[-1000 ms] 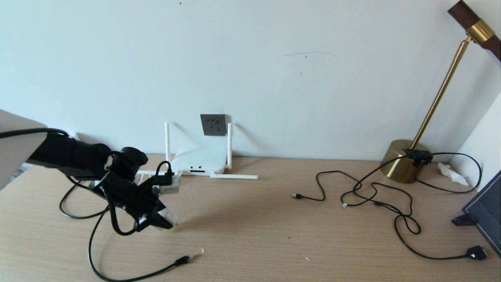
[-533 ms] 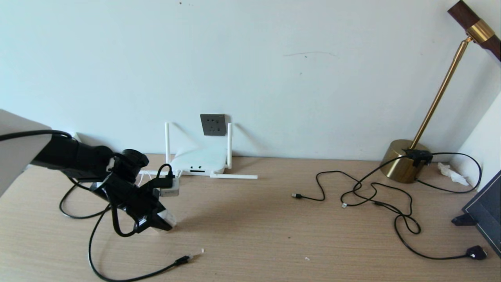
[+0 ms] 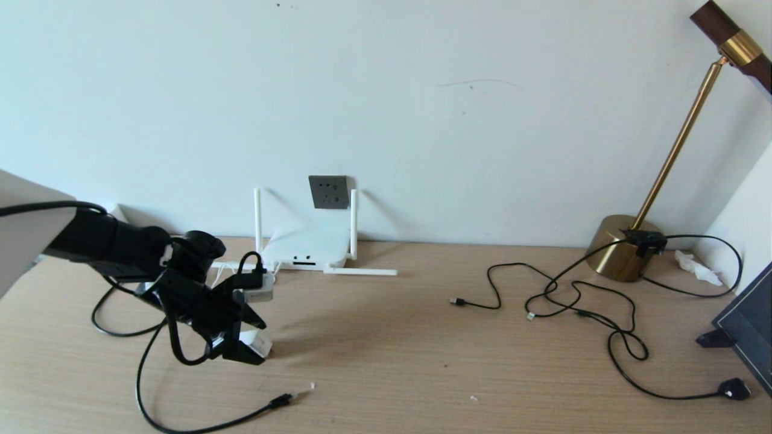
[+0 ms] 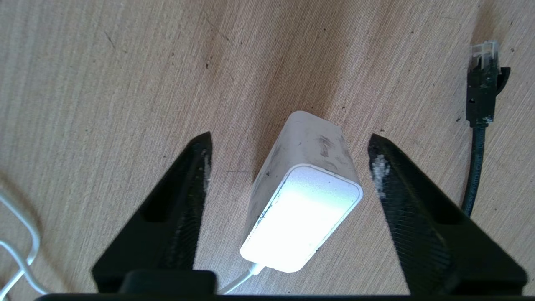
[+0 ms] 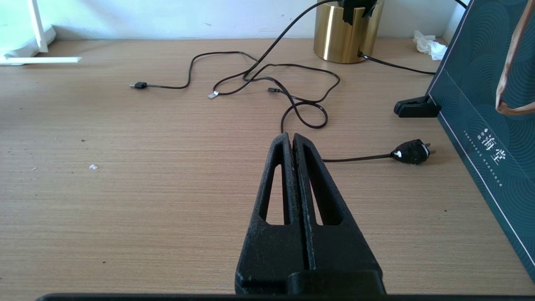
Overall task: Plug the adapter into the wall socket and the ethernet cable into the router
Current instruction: Pick up plug
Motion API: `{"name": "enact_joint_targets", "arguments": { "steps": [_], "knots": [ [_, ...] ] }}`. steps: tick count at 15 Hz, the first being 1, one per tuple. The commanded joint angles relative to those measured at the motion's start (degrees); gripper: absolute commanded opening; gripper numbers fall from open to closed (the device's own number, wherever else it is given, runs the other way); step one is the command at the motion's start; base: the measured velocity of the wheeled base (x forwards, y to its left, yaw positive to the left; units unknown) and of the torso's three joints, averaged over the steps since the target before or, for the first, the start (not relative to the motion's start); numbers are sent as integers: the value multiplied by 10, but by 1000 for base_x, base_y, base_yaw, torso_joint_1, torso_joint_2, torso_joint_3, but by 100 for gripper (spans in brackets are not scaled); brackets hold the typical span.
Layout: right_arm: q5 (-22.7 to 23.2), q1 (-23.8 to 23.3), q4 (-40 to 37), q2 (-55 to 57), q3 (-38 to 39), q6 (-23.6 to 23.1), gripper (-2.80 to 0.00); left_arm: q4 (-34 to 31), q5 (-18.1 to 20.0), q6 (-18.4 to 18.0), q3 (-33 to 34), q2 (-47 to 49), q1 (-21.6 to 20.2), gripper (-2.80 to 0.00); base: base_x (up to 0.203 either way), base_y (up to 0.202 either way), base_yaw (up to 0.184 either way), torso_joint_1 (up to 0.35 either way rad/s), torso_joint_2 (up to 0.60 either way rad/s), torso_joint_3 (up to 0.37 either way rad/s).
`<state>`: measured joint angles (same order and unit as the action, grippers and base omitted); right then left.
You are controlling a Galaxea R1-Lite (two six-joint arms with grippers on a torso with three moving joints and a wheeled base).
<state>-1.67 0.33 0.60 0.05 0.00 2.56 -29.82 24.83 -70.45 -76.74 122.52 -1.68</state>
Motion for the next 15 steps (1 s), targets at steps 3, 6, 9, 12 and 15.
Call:
{"name": "enact_joint_targets", "arguments": {
  "steps": [3, 6, 9, 12, 15],
  "knots": [
    [0, 0, 0, 0, 0, 0, -280, 1, 1, -27, 0, -7, -14, 0, 0, 0, 0, 0, 0, 0],
    [0, 0, 0, 0, 0, 0, -280, 1, 21, -101, -2, -6, -35, 0, 0, 0, 0, 0, 0, 0],
    [0, 0, 0, 0, 0, 0, -280, 1, 44, -155, -9, -4, -39, 0, 0, 0, 0, 0, 0, 0],
    [1, 0, 0, 0, 0, 0, -280, 2, 43, -166, -9, -6, -34, 0, 0, 0, 0, 0, 0, 0],
    [0, 0, 0, 0, 0, 0, -280, 2, 42, -173, -9, -7, -33, 0, 0, 0, 0, 0, 0, 0]
  ]
}}
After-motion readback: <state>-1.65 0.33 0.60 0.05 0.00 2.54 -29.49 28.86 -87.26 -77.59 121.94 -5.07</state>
